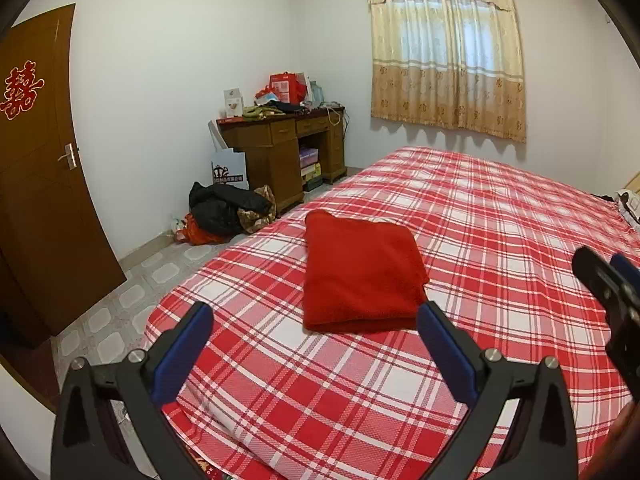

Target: Fold small clothes

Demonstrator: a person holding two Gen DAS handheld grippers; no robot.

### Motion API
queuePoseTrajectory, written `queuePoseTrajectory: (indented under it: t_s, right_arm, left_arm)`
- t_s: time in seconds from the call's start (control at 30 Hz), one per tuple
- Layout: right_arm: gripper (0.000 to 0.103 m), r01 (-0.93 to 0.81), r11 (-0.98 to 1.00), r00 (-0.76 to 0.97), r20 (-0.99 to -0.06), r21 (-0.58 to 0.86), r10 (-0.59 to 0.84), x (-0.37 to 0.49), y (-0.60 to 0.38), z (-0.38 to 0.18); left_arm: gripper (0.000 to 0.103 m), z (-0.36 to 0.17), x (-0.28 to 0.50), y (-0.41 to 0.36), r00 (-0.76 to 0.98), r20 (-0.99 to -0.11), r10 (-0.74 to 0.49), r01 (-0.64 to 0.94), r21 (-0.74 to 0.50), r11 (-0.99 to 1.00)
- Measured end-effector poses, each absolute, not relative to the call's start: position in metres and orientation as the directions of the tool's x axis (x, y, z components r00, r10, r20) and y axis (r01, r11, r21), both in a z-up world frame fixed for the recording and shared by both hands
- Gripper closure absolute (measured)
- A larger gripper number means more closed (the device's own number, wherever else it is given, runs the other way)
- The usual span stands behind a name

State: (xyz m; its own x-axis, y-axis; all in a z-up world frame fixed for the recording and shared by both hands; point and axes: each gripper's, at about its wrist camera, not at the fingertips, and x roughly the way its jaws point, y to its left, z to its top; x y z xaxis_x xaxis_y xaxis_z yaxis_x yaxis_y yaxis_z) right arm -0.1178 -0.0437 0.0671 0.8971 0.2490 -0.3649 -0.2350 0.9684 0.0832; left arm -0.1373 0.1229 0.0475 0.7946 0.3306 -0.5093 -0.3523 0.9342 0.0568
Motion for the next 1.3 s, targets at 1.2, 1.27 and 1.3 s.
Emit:
queuePoseTrajectory:
  t_s: [1.2,1.27,1.3]
  right_arm:
    - [0.014,-0.197,0.974,0.928,-0.299,0.115,0.223,-0.167,-0.052,0.073]
    - [0.014,-0.197,0.974,0.926,-0.306,0.109,0.221,-0.165,-0.05,0.072]
    - [0.014,-0.198,0.974,0.925,-0.307,0.109,0.222,-0.165,-0.05,0.071]
  left_arm:
    - [0.0,0.072,-0.178,0.105,0.853,-0.408,0.325,-0.327,0.066,0.943]
    - [0.0,0.071,-0.176,0.106,0.849,-0.414,0.329,-0.331,0.068,0.941]
    - [0.0,0.07,-0.175,0.106,0.847,-0.417,0.329,-0.332,0.069,0.941]
